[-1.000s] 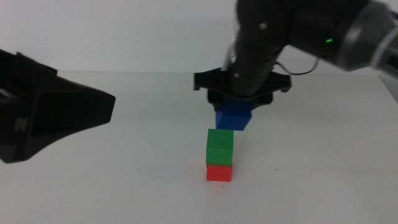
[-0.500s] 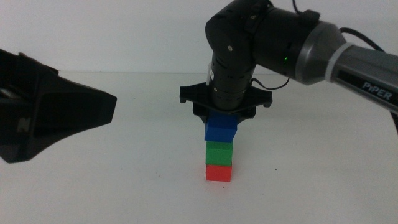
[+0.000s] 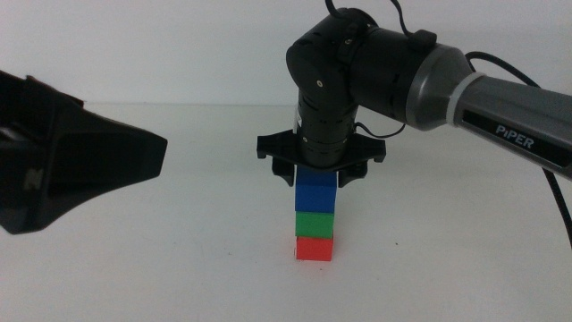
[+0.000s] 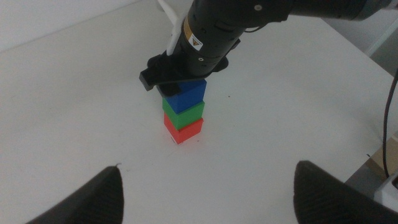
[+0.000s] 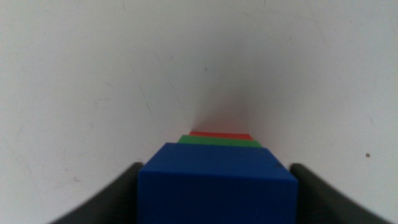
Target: Stack red cubes first, then green, then blue cubes in a specific spot.
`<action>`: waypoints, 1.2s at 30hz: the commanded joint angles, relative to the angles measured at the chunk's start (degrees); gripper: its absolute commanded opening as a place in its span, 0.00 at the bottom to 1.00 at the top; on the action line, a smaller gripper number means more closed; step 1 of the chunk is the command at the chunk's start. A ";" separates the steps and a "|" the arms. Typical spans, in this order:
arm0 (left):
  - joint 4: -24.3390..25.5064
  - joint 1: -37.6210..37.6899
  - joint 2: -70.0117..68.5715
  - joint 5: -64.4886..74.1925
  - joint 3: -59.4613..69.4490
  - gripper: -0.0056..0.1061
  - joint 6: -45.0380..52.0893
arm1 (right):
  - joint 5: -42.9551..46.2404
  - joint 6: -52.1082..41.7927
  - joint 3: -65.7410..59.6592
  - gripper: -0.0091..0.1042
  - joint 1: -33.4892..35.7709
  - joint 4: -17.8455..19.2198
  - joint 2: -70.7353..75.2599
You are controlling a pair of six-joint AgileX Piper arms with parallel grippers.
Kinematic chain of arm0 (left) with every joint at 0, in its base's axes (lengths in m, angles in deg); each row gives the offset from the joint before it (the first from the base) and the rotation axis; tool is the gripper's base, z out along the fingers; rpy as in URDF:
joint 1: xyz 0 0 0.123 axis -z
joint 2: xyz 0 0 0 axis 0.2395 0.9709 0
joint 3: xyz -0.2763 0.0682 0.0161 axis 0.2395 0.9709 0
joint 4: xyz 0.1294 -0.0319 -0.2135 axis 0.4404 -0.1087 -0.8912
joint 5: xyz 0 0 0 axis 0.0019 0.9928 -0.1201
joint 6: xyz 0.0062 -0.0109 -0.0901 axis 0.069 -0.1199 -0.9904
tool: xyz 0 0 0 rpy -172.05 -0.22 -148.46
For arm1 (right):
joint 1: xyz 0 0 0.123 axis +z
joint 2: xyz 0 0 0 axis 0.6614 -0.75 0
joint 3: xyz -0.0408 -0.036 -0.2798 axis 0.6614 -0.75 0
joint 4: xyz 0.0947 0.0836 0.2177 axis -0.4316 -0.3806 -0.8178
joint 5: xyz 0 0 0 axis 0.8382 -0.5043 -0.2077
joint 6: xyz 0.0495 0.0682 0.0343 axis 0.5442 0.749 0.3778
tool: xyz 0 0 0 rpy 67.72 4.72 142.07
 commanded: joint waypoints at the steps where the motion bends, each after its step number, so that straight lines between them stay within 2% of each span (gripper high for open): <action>1: 0.04 -0.05 -0.31 -0.69 0.10 0.89 -0.44 | -0.46 0.18 0.10 0.64 -0.01 0.37 -0.17; 6: 0.04 -0.05 -0.31 -0.69 0.10 0.89 -0.44 | -0.46 0.08 0.10 0.81 0.06 1.26 1.95; 11: 0.04 -0.05 -0.31 -0.69 0.10 0.89 -0.44 | -0.46 -1.07 -3.87 0.81 0.43 4.97 12.09; 16: 0.04 -0.05 -0.31 -0.92 0.10 0.89 -0.44 | -0.13 -1.24 -15.68 0.81 -6.23 4.77 29.55; 20: 0.04 -0.05 -0.31 -1.40 0.10 0.89 -0.44 | 6.45 -9.15 -28.26 0.81 -12.95 3.55 44.16; 25: 0.04 -0.05 -0.31 -3.56 0.10 0.89 -0.44 | 19.48 -28.08 -44.41 0.81 -25.20 -2.54 61.53; 30: 0.04 -0.05 -0.31 -4.76 0.10 0.89 -0.44 | 29.81 -43.74 -57.90 0.81 -38.18 -13.23 72.94; 33: 0.04 -0.05 -0.31 -4.76 0.10 0.89 -0.44 | 34.49 -47.93 -62.72 0.81 -40.92 -17.82 76.71; 36: 0.04 -0.05 -0.31 -4.89 0.10 0.89 -0.44 | 35.04 -47.93 -63.70 0.81 -40.81 -18.39 77.61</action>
